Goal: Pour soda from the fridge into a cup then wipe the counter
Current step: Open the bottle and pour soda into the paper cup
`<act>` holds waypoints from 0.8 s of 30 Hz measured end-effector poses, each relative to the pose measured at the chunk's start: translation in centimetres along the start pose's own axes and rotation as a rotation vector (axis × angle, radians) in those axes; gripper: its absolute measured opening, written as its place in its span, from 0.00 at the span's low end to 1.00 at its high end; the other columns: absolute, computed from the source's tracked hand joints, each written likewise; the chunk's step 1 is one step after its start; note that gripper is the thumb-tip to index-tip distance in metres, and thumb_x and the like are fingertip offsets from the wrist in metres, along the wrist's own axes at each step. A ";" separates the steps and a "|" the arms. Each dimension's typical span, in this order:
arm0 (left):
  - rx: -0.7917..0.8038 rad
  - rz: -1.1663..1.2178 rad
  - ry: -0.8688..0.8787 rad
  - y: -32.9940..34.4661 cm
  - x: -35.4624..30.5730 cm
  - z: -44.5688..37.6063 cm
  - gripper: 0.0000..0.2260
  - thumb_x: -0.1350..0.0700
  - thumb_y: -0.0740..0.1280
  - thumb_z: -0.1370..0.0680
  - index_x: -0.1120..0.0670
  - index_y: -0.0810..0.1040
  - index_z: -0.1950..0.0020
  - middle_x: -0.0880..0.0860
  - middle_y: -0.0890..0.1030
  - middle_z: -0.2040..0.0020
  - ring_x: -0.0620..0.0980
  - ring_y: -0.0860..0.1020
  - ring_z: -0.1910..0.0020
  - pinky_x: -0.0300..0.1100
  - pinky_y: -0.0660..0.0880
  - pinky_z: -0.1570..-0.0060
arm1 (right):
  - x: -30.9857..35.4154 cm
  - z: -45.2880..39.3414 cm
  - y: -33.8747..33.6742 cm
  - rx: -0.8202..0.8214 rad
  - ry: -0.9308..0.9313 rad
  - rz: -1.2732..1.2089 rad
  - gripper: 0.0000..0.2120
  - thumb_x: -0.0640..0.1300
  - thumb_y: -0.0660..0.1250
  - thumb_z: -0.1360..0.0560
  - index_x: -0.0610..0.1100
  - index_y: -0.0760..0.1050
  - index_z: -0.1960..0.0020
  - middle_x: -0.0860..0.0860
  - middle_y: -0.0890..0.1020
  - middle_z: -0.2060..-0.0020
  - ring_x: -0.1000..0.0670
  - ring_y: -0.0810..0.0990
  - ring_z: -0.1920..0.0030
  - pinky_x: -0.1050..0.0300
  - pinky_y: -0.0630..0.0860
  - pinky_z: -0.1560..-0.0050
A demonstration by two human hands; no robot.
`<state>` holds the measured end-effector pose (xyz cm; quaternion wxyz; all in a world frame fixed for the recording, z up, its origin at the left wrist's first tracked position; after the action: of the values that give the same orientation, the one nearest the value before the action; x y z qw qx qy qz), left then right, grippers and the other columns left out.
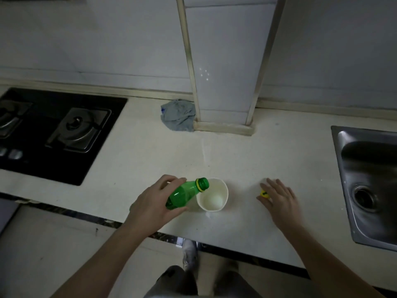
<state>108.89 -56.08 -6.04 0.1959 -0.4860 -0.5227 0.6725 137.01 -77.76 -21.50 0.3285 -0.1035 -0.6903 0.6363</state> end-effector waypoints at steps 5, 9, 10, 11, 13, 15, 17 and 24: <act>0.011 -0.204 0.043 0.1 -0.5 0.2 0.30 0.46 0.80 0.33 0.48 0.75 0.33 0.48 0.77 0.42 0.47 0.79 0.60 0.38 0.72 0.67 | 0.0 0.5 0.5 0.022 0.018 0.040 0.27 0.61 0.50 0.21 0.49 0.69 0.29 0.48 0.69 0.27 0.45 0.62 0.25 0.42 0.62 0.28; 0.056 -0.311 0.099 0.5 -0.4 -0.1 0.30 0.46 0.79 0.32 0.48 0.73 0.34 0.50 0.77 0.43 0.51 0.80 0.60 0.44 0.76 0.67 | -0.2 0.7 0.9 0.049 0.005 0.057 0.28 0.62 0.48 0.21 0.50 0.66 0.27 0.49 0.65 0.25 0.45 0.59 0.24 0.43 0.59 0.26; 0.061 -0.322 0.102 0.5 -0.4 -0.1 0.30 0.46 0.79 0.32 0.48 0.74 0.34 0.51 0.77 0.43 0.52 0.80 0.60 0.45 0.76 0.67 | -0.2 0.7 0.9 0.053 0.009 0.054 0.28 0.62 0.48 0.20 0.50 0.65 0.26 0.49 0.65 0.24 0.46 0.59 0.23 0.43 0.58 0.26; 0.063 -0.334 0.103 0.5 -0.5 -0.2 0.30 0.46 0.79 0.33 0.49 0.74 0.34 0.51 0.78 0.43 0.53 0.80 0.60 0.45 0.76 0.67 | -0.2 0.8 0.9 0.059 0.015 0.049 0.27 0.62 0.49 0.19 0.50 0.64 0.25 0.50 0.63 0.24 0.46 0.57 0.23 0.44 0.57 0.26; 0.066 -0.360 0.113 0.5 -0.8 -0.3 0.30 0.48 0.80 0.33 0.49 0.75 0.35 0.52 0.78 0.44 0.54 0.80 0.61 0.44 0.75 0.67 | -0.2 0.8 1.0 0.073 0.030 0.037 0.26 0.60 0.52 0.19 0.51 0.63 0.24 0.51 0.61 0.23 0.47 0.55 0.22 0.45 0.54 0.25; 0.078 -0.377 0.119 0.6 -0.8 -0.4 0.30 0.49 0.80 0.33 0.49 0.74 0.34 0.53 0.78 0.44 0.54 0.80 0.61 0.45 0.75 0.66 | -0.1 0.9 0.9 0.075 0.036 0.026 0.26 0.59 0.53 0.20 0.51 0.62 0.24 0.51 0.60 0.23 0.47 0.54 0.22 0.46 0.53 0.25; 0.084 -0.392 0.130 0.6 -0.6 -0.4 0.31 0.49 0.80 0.33 0.47 0.72 0.34 0.52 0.77 0.44 0.54 0.80 0.61 0.47 0.75 0.65 | -0.1 0.9 0.8 0.091 0.035 0.017 0.26 0.59 0.54 0.19 0.52 0.61 0.24 0.51 0.59 0.22 0.48 0.53 0.22 0.46 0.53 0.25; 0.078 -0.423 0.145 0.7 -0.2 -0.3 0.32 0.49 0.80 0.33 0.45 0.69 0.34 0.53 0.77 0.45 0.55 0.80 0.59 0.49 0.76 0.63 | -0.3 0.9 0.8 0.094 0.030 -0.001 0.26 0.59 0.55 0.20 0.52 0.61 0.24 0.51 0.60 0.22 0.48 0.54 0.22 0.45 0.54 0.25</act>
<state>109.39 -56.33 -6.56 0.3879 -0.4047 -0.5712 0.5996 136.54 -78.49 -22.31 0.3437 -0.0973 -0.6545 0.6664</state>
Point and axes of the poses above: each hand's wrist, its own z-axis away from the middle knuckle, its own y-axis out of the palm, x = y × z, the point moved 4 cm from there along -z, towards the middle knuckle
